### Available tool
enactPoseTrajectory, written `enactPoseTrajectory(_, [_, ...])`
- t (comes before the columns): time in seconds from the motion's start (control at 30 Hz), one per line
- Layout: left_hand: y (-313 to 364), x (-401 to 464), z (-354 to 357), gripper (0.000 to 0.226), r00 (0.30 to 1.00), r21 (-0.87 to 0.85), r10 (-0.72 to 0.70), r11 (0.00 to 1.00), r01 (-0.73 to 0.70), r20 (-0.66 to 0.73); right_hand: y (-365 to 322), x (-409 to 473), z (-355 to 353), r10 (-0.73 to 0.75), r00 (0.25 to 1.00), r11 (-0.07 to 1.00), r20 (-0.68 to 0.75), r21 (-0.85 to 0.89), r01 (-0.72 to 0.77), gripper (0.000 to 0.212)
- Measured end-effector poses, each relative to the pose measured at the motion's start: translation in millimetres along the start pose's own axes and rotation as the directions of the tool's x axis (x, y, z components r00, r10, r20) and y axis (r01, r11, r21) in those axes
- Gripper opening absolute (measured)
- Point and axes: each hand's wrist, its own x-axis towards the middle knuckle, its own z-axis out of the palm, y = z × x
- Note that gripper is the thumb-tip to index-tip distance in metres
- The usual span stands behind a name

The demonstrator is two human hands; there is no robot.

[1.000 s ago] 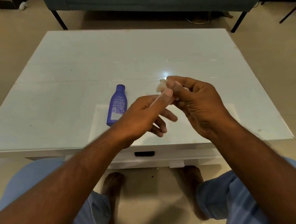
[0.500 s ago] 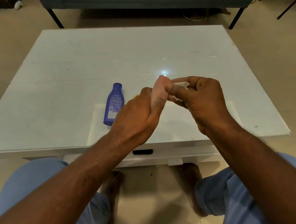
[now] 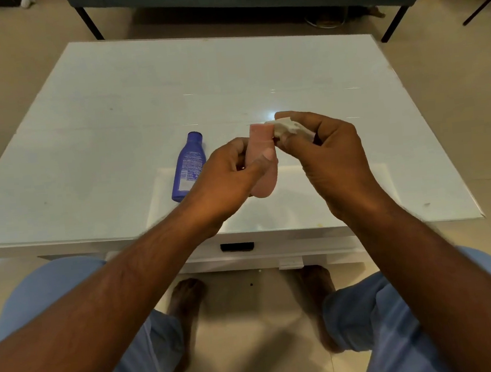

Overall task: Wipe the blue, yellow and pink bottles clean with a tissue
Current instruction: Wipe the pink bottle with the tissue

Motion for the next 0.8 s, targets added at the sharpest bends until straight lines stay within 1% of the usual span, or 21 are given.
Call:
enactPoseTrajectory(0.07, [1.2, 0.8, -0.4, 0.049, 1.0, -0.085, -0.015, 0.996, 0.013, -0.02, -2.5, -1.6, -1.7, -0.072, 0.997, 0.995, -0.015, -0.067, 0.07, 0.023])
enactPoseTrajectory(0.13, [2.9, 1.9, -2.7, 0.049, 0.999, -0.149, -0.027, 0.989, 0.021, -0.038, -4.7, -4.0, -1.3, -0.148, 0.989, 0.977, -0.017, -0.156, 0.144, 0.019])
enactPoseTrajectory(0.2, [4.1, 1.4, -5.3, 0.05, 1.0, -0.184, -0.009, 0.983, 0.012, 0.015, -5.9, -5.9, 0.0, -0.213, 0.977, 0.955, -0.023, -0.215, 0.204, 0.019])
enactPoseTrajectory(0.27, [5.8, -1.7, -5.6, 0.055, 0.997, -0.208, 0.001, 0.978, 0.015, 0.079, -6.8, -5.8, 0.0, -0.267, 0.963, 0.944, -0.029, -0.211, 0.255, 0.021])
enactPoseTrajectory(0.33, [6.6, -3.5, -4.1, 0.059, 0.996, -0.227, 0.004, 0.974, 0.017, 0.09, -7.7, -5.2, -0.6, -0.336, 0.942, 0.919, -0.025, -0.227, 0.322, 0.02])
enactPoseTrajectory(0.37, [6.5, -3.2, -3.9, 0.058, 0.996, -0.24, 0.002, 0.97, 0.019, 0.087, -8.7, -5.6, -0.6, -0.376, 0.926, 0.898, -0.027, -0.255, 0.357, 0.019])
enactPoseTrajectory(0.43, [7.7, -2.2, -5.1, 0.045, 0.997, -0.298, -0.03, 0.953, 0.05, 0.072, -10.0, -5.8, -0.6, -0.428, 0.901, 0.871, -0.068, -0.297, 0.391, 0.017])
enactPoseTrajectory(0.5, [9.5, -0.6, -7.5, 0.037, 0.996, -0.365, -0.066, 0.927, 0.082, 0.056, -9.7, -3.0, -3.9, -0.416, 0.895, 0.891, -0.164, -0.268, 0.365, 0.023])
enactPoseTrajectory(0.57, [9.0, 0.2, -8.7, 0.03, 0.997, -0.365, -0.069, 0.928, 0.079, 0.043, -8.4, 2.5, -10.5, -0.379, 0.898, 0.913, -0.225, -0.248, 0.323, 0.031])
enactPoseTrajectory(0.6, [8.1, 0.3, -8.7, 0.026, 0.997, -0.361, -0.067, 0.929, 0.079, 0.044, -7.0, 4.9, -13.5, -0.362, 0.909, 0.918, -0.205, -0.249, 0.31, 0.03])
enactPoseTrajectory(0.7, [7.6, -0.7, -6.2, 0.009, 0.995, -0.33, -0.063, 0.94, 0.084, 0.075, -4.7, 3.2, -10.4, -0.312, 0.949, 0.919, -0.047, -0.268, 0.289, 0.019])
enactPoseTrajectory(0.73, [8.0, -1.0, -4.9, 0.008, 0.995, -0.32, -0.061, 0.944, 0.082, 0.076, -4.3, 1.5, -7.5, -0.298, 0.954, 0.923, -0.014, -0.261, 0.284, 0.016])
enactPoseTrajectory(0.8, [9.3, -1.9, -3.9, 0.014, 0.997, -0.318, -0.064, 0.945, 0.077, 0.05, -4.1, -0.3, -4.0, -0.279, 0.96, 0.936, 0.014, -0.22, 0.275, 0.013])
